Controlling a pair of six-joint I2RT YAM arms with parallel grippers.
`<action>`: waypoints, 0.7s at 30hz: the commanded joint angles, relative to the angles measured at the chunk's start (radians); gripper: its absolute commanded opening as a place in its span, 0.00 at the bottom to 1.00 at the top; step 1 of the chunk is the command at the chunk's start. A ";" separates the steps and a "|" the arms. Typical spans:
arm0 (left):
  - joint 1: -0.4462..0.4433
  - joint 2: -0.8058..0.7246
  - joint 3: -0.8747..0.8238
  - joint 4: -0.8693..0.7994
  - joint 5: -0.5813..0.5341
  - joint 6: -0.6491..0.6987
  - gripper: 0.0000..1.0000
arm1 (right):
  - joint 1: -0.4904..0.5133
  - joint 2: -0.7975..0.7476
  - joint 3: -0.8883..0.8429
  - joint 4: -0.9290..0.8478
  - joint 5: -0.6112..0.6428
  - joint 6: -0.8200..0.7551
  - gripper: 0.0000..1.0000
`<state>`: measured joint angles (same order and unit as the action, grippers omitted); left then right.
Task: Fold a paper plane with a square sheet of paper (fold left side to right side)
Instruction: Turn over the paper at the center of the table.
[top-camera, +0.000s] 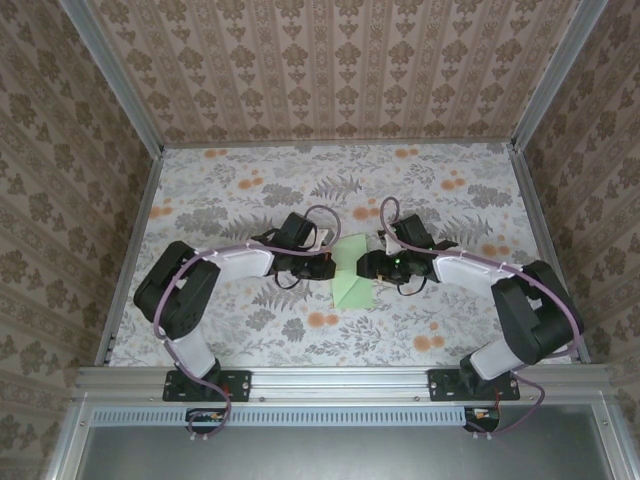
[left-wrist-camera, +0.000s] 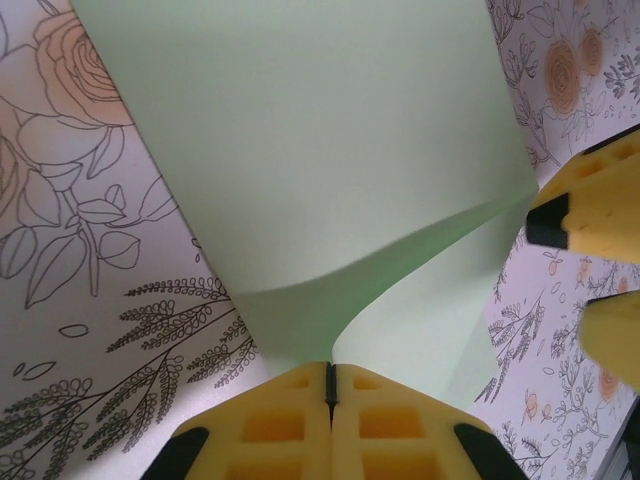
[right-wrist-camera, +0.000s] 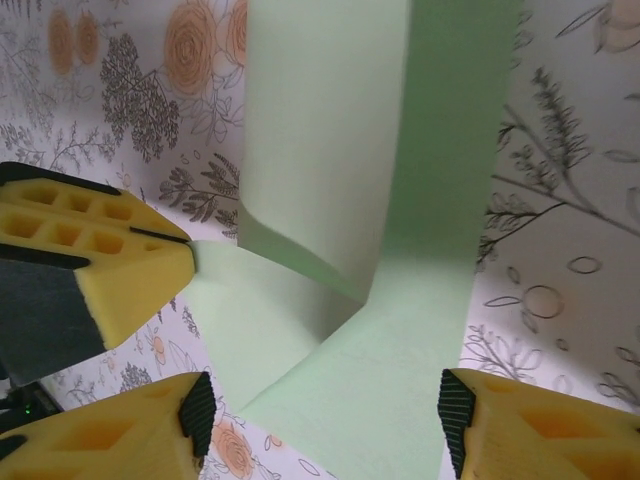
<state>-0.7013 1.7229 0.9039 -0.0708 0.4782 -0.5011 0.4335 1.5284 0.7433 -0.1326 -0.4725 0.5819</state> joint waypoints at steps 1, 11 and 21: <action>-0.003 -0.030 -0.014 -0.018 -0.020 0.019 0.06 | 0.019 0.041 0.009 0.065 -0.054 0.042 0.61; -0.002 -0.029 -0.013 -0.017 -0.024 0.016 0.09 | 0.049 0.144 0.030 0.162 -0.093 0.104 0.42; 0.048 -0.121 -0.046 0.017 -0.014 -0.020 0.37 | 0.043 0.116 0.036 0.219 -0.101 0.099 0.06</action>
<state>-0.6811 1.6730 0.8787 -0.0708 0.4637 -0.5098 0.4786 1.6691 0.7582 0.0631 -0.5552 0.6891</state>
